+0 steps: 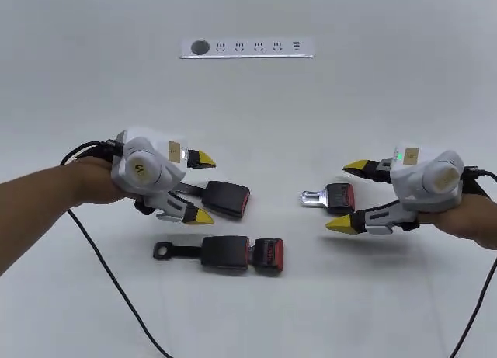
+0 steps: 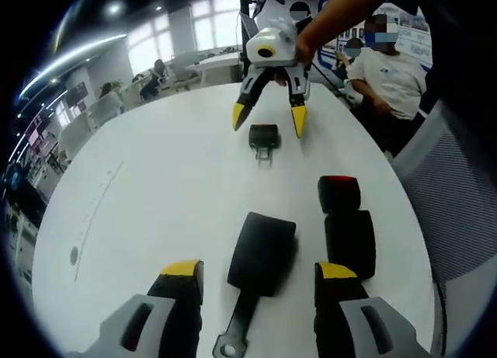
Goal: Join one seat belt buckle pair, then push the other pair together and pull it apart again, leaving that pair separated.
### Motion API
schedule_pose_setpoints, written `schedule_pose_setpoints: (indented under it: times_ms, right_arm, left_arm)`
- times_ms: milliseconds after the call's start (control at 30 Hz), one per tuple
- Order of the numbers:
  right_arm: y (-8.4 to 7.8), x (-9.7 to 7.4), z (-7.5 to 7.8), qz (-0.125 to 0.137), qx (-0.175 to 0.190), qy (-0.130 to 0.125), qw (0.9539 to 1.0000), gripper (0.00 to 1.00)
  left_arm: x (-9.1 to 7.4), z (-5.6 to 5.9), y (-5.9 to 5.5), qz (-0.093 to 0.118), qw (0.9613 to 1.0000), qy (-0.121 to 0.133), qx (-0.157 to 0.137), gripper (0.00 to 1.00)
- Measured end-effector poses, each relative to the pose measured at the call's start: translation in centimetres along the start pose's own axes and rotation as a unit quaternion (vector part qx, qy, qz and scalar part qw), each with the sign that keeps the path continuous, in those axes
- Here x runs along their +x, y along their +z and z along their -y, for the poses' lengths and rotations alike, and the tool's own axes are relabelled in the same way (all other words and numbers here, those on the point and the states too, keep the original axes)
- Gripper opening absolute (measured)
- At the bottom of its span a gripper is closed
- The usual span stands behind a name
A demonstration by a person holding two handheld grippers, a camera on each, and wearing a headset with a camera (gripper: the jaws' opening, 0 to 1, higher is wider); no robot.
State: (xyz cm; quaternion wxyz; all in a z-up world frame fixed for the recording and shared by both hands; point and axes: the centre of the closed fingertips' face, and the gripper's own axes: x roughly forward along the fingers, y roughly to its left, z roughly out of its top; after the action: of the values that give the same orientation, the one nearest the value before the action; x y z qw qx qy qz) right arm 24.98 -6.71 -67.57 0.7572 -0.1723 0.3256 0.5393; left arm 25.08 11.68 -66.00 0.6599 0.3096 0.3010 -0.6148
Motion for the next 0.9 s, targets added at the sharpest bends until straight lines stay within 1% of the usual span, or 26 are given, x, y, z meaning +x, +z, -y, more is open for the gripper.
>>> schedule_pose_setpoints:
  times_ms: [100, 133, 167, 233, 333, 467, 567, 600, 667, 800, 900]
  right_arm:
    - [-0.1, -0.1, -0.2, -0.005, 0.001, 0.012, 0.9999, 0.63]
    - [-0.4, -0.1, 0.1, -0.011, -0.002, 0.015, 0.9998, 0.62]
    - [-0.6, 0.0, 0.1, -0.015, -0.004, 0.019, 0.9997, 0.62]
    - [-0.7, -0.1, -0.4, -0.022, -0.005, 0.028, 0.9994, 0.63]
    - [-1.3, 0.1, -0.6, -0.035, -0.015, 0.04, 0.9985, 0.61]
    - [-1.0, 0.1, -0.3, -0.033, -0.016, 0.041, 0.9985, 0.58]
    - [-0.9, 0.2, 0.0, -0.033, -0.016, 0.043, 0.9984, 0.57]
    - [-1.0, 0.2, 0.0, -0.033, -0.017, 0.044, 0.9984, 0.56]
    - [-0.9, 0.2, 0.0, -0.034, -0.018, 0.044, 0.9983, 0.54]
    - [-1.0, 0.3, 0.1, -0.035, -0.025, 0.045, 0.9981, 0.51]
    - [-0.9, 0.3, 0.2, -0.035, -0.028, 0.044, 0.998, 0.47]
  left_arm:
    - [0.8, 0.0, -0.3, -0.005, 0.9998, -0.016, 0.004, 0.56]
    - [1.0, 0.1, -0.4, -0.008, 0.9998, -0.02, 0.006, 0.55]
    - [1.4, 0.2, -0.4, -0.009, 0.9995, -0.027, 0.009, 0.55]
    - [1.8, 0.2, -0.5, -0.012, 0.9993, -0.033, 0.011, 0.55]
    - [2.2, 0.3, -0.7, -0.015, 0.9988, -0.043, 0.021, 0.53]
    - [2.6, 0.6, -1.3, -0.018, 0.9981, -0.055, 0.022, 0.51]
    - [2.8, 0.8, -1.6, -0.019, 0.9978, -0.059, 0.023, 0.49]
    - [2.8, 0.7, -1.3, -0.007, 0.9978, -0.058, 0.03, 0.48]
    - [2.6, 0.9, -1.2, 0.0, 0.9978, -0.066, 0.006, 0.47]
    - [2.6, 0.6, -1.2, 0.011, 0.9974, -0.071, 0.005, 0.45]
    - [2.6, 0.4, -1.0, 0.016, 0.9975, -0.069, 0.006, 0.39]
